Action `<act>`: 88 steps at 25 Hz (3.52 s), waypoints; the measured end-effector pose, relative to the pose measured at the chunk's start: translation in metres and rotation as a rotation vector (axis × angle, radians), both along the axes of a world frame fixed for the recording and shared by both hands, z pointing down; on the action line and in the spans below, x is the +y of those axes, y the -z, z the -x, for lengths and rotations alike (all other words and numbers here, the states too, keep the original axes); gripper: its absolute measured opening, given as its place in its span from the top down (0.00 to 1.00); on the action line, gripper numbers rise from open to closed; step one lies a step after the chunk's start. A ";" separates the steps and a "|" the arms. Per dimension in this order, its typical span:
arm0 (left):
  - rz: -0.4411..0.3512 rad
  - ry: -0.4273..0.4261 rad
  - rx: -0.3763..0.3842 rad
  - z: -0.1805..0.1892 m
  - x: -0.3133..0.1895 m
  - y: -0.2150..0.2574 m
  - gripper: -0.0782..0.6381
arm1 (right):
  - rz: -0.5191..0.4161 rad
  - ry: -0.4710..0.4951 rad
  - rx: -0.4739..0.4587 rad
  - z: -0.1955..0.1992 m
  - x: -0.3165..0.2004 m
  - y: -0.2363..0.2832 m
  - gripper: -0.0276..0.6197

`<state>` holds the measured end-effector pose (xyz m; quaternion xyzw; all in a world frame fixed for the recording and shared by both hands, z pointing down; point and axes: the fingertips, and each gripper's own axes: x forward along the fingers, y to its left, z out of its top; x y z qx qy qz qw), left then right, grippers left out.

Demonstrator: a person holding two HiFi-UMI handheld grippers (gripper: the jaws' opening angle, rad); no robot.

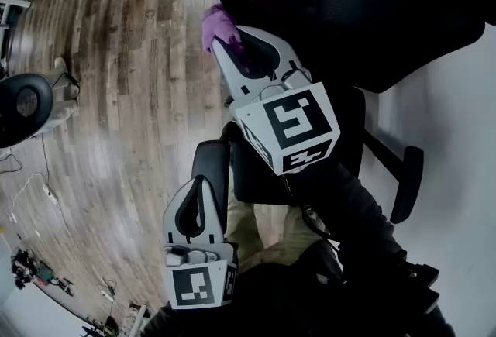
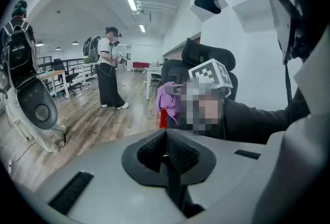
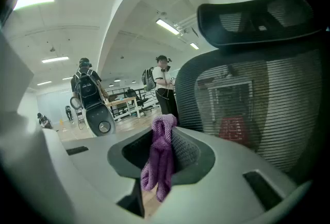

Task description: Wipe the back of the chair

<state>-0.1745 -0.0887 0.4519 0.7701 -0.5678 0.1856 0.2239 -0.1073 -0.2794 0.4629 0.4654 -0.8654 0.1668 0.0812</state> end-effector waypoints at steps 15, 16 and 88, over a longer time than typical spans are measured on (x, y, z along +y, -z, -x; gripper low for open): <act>0.051 -0.118 -0.012 -0.076 0.003 -0.008 0.88 | -0.015 -0.141 0.017 -0.107 0.008 -0.001 0.82; 0.045 -0.129 -0.017 -0.079 0.003 -0.007 0.88 | -0.016 -0.148 0.018 -0.112 0.008 0.000 0.82; 0.138 -0.533 0.038 -0.353 0.064 -0.047 0.88 | 0.079 -0.725 0.110 -0.513 0.153 -0.052 0.82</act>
